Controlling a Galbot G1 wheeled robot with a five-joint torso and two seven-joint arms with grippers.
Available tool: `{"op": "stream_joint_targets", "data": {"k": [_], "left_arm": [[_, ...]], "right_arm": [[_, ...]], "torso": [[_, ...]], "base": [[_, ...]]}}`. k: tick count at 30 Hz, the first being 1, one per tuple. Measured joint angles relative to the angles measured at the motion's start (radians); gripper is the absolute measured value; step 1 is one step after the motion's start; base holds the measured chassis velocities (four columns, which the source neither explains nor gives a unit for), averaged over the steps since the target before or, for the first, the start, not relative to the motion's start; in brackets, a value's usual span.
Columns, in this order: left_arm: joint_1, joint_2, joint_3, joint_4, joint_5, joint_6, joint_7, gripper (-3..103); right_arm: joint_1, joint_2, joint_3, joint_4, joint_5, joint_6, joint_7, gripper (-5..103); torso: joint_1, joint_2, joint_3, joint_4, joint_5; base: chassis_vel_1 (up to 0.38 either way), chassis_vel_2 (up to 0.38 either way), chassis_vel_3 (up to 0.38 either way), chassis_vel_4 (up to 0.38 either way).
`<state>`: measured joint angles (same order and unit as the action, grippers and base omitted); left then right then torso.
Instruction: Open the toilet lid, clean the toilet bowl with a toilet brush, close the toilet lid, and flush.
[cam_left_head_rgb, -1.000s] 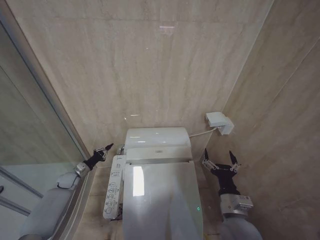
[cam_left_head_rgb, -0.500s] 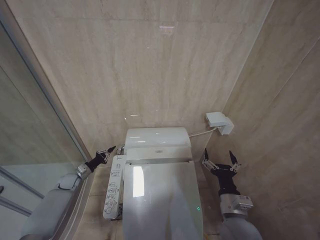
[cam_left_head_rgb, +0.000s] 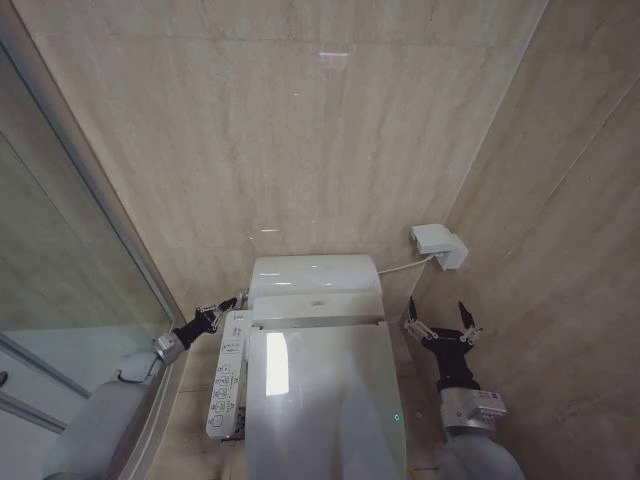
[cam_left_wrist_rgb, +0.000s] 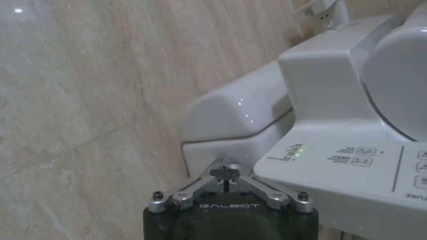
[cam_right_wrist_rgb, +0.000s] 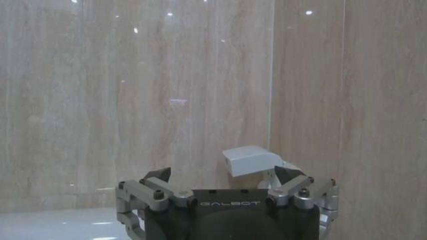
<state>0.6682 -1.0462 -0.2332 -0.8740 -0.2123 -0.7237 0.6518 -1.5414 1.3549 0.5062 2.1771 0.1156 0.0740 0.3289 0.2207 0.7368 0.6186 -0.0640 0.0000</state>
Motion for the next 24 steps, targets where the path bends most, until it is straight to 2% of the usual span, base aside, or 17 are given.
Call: {"op": "stream_joint_targets", "data": {"k": [24], "left_arm": [[-0.012, -0.022, -0.008, 0.059, 0.003, -0.01, 0.03, 0]], "right_arm": [[0.0, 0.0, 0.0, 0.0, 0.0, 0.0, 0.0, 100]], "torso": [[0.0, 0.0, 0.0, 0.0, -0.0002]], "base": [[0.0, 0.0, 0.0, 0.0]]}}
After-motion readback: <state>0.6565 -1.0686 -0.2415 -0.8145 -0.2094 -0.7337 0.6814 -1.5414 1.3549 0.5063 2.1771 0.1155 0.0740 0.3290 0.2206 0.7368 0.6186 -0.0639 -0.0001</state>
